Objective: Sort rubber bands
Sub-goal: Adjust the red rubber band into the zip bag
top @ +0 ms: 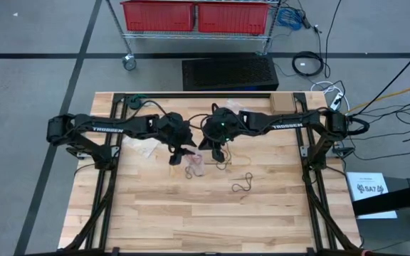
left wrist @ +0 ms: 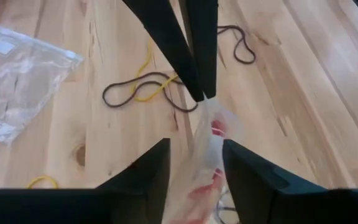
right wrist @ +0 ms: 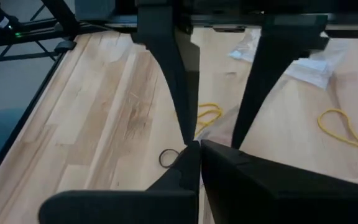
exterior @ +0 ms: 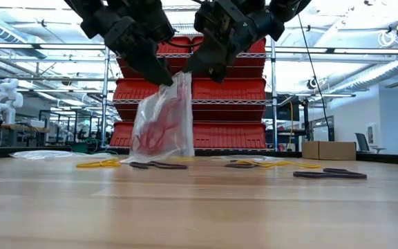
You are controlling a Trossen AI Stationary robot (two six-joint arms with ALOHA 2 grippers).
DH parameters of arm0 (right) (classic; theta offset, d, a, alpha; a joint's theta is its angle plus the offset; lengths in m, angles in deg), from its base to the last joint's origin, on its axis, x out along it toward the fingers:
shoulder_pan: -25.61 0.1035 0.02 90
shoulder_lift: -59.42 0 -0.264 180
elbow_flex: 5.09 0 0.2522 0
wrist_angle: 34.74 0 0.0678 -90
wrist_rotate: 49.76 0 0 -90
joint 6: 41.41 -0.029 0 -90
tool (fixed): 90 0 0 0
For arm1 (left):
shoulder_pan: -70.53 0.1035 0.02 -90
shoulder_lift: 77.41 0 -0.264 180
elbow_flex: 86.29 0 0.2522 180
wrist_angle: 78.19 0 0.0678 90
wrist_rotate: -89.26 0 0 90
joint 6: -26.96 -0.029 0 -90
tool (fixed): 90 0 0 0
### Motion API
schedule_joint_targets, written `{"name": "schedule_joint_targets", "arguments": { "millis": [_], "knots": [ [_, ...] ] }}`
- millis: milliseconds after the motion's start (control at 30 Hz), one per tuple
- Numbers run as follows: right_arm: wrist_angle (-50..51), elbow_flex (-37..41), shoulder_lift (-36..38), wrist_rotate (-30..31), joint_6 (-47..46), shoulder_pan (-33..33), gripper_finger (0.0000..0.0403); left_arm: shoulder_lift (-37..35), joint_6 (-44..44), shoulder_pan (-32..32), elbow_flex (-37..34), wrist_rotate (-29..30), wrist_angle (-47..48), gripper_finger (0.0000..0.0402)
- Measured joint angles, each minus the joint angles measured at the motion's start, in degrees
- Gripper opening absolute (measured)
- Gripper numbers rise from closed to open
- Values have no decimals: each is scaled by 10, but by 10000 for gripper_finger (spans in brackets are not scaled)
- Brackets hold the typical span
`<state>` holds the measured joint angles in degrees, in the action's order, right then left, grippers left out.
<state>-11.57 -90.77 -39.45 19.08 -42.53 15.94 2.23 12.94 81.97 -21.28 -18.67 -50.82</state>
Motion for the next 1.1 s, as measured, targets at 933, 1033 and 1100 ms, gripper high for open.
{"name": "schedule_joint_targets", "arguments": {
  "millis": [933, 1033, 1100],
  "knots": [
    [77, 78, 138, 64, 8, -53, 84, -12, 21, 0, 1, 63, 0, 1],
    [-88, 172, 142, 42, -43, -46, 75, -20, 21, 0, 1, 64, -2, 1],
    [-217, 231, 138, 44, -85, -37, 71, -23, 21, 0, 1, 65, -1, 1]
  ]
}}
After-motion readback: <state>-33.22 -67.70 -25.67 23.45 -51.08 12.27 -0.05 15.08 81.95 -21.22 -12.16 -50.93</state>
